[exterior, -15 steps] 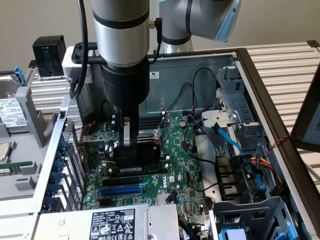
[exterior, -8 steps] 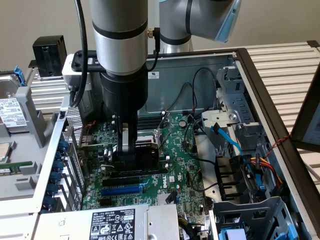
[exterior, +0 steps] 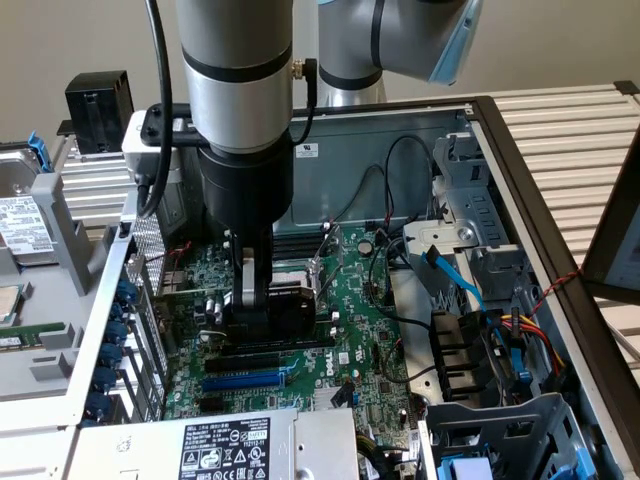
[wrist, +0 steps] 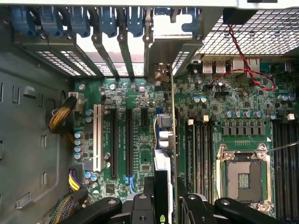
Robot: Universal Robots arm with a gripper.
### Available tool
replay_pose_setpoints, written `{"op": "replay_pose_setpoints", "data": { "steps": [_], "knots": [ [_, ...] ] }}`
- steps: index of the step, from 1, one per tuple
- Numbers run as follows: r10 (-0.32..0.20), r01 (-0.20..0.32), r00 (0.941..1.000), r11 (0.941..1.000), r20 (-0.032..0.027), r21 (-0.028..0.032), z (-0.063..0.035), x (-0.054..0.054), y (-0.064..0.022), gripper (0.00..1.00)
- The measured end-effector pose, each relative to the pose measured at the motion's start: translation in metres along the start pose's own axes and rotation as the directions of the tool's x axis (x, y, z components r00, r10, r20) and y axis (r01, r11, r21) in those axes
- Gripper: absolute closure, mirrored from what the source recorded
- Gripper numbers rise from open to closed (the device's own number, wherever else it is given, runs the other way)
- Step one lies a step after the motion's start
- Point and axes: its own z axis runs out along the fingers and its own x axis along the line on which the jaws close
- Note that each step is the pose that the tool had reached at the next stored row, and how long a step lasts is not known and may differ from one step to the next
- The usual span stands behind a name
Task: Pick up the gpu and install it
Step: 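Insert the gpu into the slot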
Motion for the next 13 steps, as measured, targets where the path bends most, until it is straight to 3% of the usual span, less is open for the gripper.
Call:
{"op": "replay_pose_setpoints", "data": {
  "steps": [6,10,13],
  "knots": [
    [0.0,0.0,1.0,1.0,-0.0017,0.0001,0.0001,-0.0014,0.0001,0.73],
    [-0.001,0.001,0.9999,1.0,-0.017,0.0009,0.0002,-0.0032,0.0001,0.73],
    [-0.003,0.003,0.9997,1.0,-0.0251,0.001,0.0001,-0.0038,0.0001,0.73]
  ]
}}
